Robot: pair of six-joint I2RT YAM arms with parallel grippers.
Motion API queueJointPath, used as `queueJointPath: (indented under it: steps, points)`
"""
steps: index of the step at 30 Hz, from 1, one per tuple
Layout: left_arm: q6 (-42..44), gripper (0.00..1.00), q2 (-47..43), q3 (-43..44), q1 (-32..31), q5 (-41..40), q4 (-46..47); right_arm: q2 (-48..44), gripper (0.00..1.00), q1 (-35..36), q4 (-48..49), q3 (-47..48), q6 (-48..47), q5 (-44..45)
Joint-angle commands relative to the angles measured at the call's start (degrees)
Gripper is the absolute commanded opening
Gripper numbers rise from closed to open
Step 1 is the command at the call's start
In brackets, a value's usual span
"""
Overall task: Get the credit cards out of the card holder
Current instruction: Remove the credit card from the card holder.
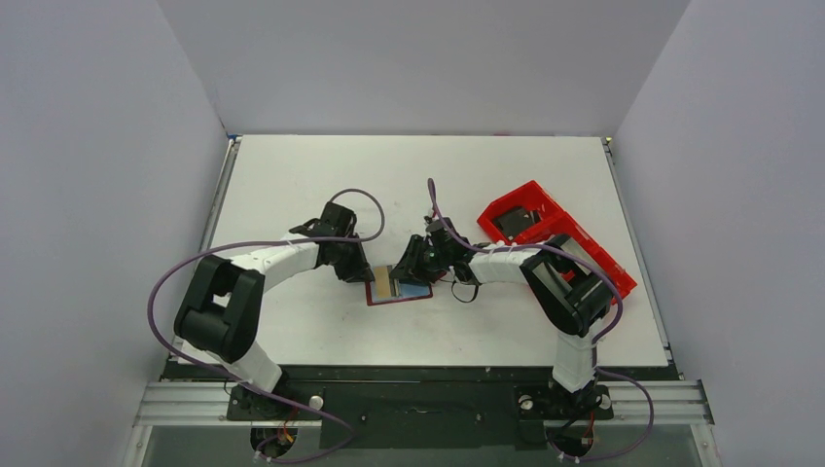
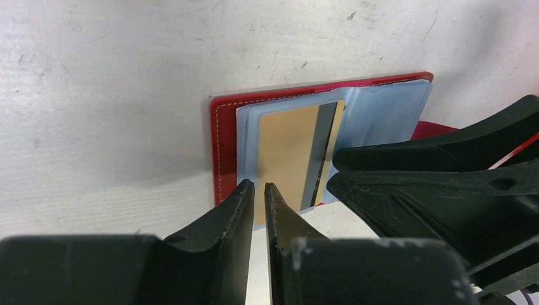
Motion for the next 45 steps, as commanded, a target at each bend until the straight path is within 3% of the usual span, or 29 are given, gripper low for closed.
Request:
queueJointPath:
  steps: [1, 12, 20, 32, 45]
  points:
    - [0.2, 0.1, 1.3, 3.2, -0.5, 0.9, 2.6, -0.4, 0.31, -0.2, 0.1, 0.1, -0.9, 1.6]
    - [-0.4, 0.01, 4.2, 2.9, -0.8, 0.0, 2.6, 0.6, 0.27, -0.2, 0.5, -0.1, -0.9, 1.6]
    - [-0.8, 0.0, 6.0, 2.5, -1.0, -1.1, 1.8, 1.4, 0.2, -0.1, 2.9, -0.9, 0.2, 0.4]
    - [-1.1, 0.0, 6.3, 2.4, -1.0, -2.9, 0.0, 1.1, 0.0, -1.1, 8.0, -3.1, 2.6, -1.5]
    - [-1.2, 0.0, 6.4, 2.4, -0.5, -4.3, -1.7, -1.1, 0.0, -2.3, 7.6, -4.8, 1.6, 0.0]
